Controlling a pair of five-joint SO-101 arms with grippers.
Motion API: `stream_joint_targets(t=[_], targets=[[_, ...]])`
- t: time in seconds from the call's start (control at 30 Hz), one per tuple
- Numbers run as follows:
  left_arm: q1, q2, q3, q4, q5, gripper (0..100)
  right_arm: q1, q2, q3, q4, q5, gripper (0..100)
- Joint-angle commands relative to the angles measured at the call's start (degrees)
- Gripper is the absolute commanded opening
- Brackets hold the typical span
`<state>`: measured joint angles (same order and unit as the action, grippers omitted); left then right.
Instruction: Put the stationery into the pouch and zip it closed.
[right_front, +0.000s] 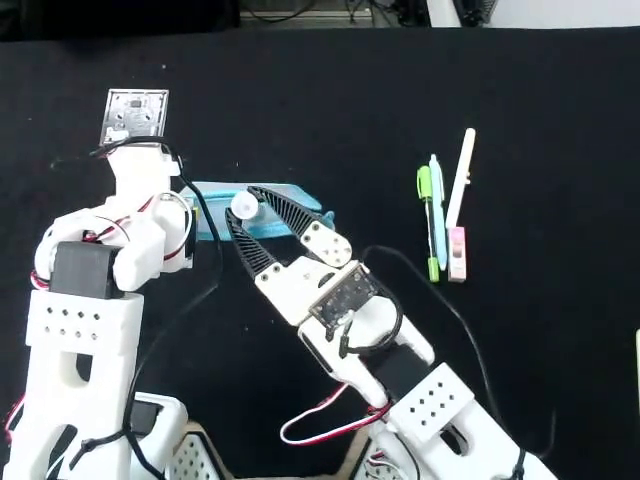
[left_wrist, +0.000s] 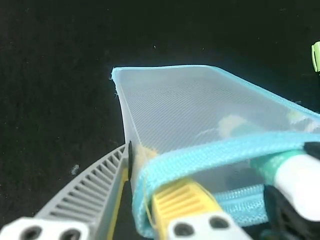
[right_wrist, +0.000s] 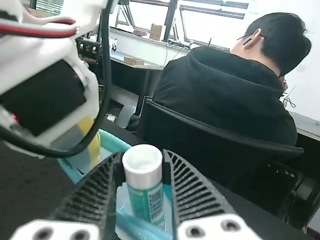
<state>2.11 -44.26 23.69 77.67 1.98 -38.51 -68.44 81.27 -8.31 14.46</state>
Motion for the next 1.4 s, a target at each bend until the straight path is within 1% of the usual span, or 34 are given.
stream_joint_targets(t=[0.0, 0.4, 0.5, 0.57, 0.67, 0.73, 0.77, 0.87, 1.0, 1.13, 1.2, 1.27, 1.3, 1.37], targets=[[0.1, -0.2, -0.7, 0.0, -0.4, 3, 1.5, 0.0, -0.1, -0.9, 0.4, 1.1], [-0.1, -0.3, -0.6, 0.3, -0.4, 3, 1.4, 0.0, 0.3, 0.4, 0.3, 1.2], [-0.1, -0.3, -0.5, 0.3, -0.4, 3, 1.4, 0.1, -2.7, 8.8, 0.3, 3.1], [0.0, -0.3, -0.5, 0.3, -0.4, 3, 1.4, 0.0, -7.0, 17.1, -0.6, 9.4], [0.4, -0.2, -0.5, 0.0, -0.3, 3, 1.4, 0.0, -14.7, 31.5, -4.4, 20.7], [0.4, -0.2, -0.5, -0.1, 0.8, 3, 1.4, 0.0, -19.3, 39.3, -5.1, 24.5], [0.4, -0.2, -0.5, 0.0, 1.8, 3, 1.4, 0.0, -21.2, 42.3, -4.9, 24.7], [0.4, -0.2, -0.5, 0.2, 2.5, 3, 1.4, 0.0, -25.3, 47.6, -5.1, 24.7], [0.4, -0.2, 0.4, -0.2, 2.5, 3, 1.9, -0.9, -27.7, 49.4, -5.0, 24.7], [0.4, -0.2, 1.3, -1.0, 2.5, 3, 7.8, -6.7, -29.1, 49.3, -5.4, 24.7], [0.4, -0.2, 1.3, -1.2, 2.5, 3, 13.8, -9.0, -30.7, 49.7, -5.4, 24.7], [0.4, -0.2, 1.3, -1.3, 2.5, 3, 20.8, -8.3, -33.5, 50.6, -5.5, 24.7], [0.4, -0.2, 1.3, -1.4, 2.5, 3, 24.4, -6.5, -35.2, 52.0, -5.6, 24.7], [0.4, -0.2, 1.3, -1.4, 2.5, 3, 30.1, -0.7, -37.7, 54.9, -8.3, 24.7]])
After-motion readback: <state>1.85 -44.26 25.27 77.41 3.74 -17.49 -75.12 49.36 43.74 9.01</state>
